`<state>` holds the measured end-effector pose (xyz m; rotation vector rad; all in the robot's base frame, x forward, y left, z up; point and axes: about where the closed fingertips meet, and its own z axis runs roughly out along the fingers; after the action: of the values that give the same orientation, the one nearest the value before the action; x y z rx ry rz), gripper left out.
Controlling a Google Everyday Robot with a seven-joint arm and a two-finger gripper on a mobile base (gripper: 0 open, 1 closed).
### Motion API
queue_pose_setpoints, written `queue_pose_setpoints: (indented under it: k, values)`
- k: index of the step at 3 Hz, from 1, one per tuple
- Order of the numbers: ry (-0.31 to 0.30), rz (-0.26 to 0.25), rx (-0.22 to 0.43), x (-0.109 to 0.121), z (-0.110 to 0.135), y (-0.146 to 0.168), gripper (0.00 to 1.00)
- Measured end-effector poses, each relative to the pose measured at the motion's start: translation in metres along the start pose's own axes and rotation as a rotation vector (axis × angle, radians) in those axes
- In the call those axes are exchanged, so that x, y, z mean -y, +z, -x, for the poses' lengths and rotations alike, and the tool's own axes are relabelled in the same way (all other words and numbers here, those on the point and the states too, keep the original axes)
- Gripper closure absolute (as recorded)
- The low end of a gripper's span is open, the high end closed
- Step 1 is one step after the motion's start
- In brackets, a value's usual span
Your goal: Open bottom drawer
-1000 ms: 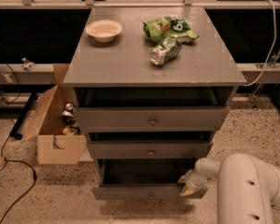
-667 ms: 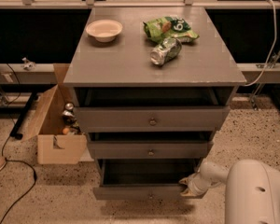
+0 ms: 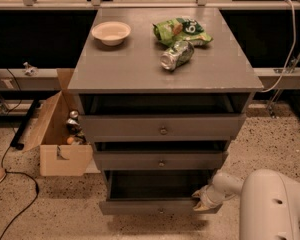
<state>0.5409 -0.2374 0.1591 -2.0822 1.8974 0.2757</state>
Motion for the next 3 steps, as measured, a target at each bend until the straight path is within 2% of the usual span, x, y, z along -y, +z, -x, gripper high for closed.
queue_pose_setpoints:
  k: [1,2,3]
  values:
    - [0.000,0.000,0.000,0.000,0.000,0.000,0.35]
    - [-0.004,0.050,-0.020,-0.008,0.001,0.006,0.11]
    - [0.019,0.118,-0.067,-0.026,-0.003,0.010,0.00]
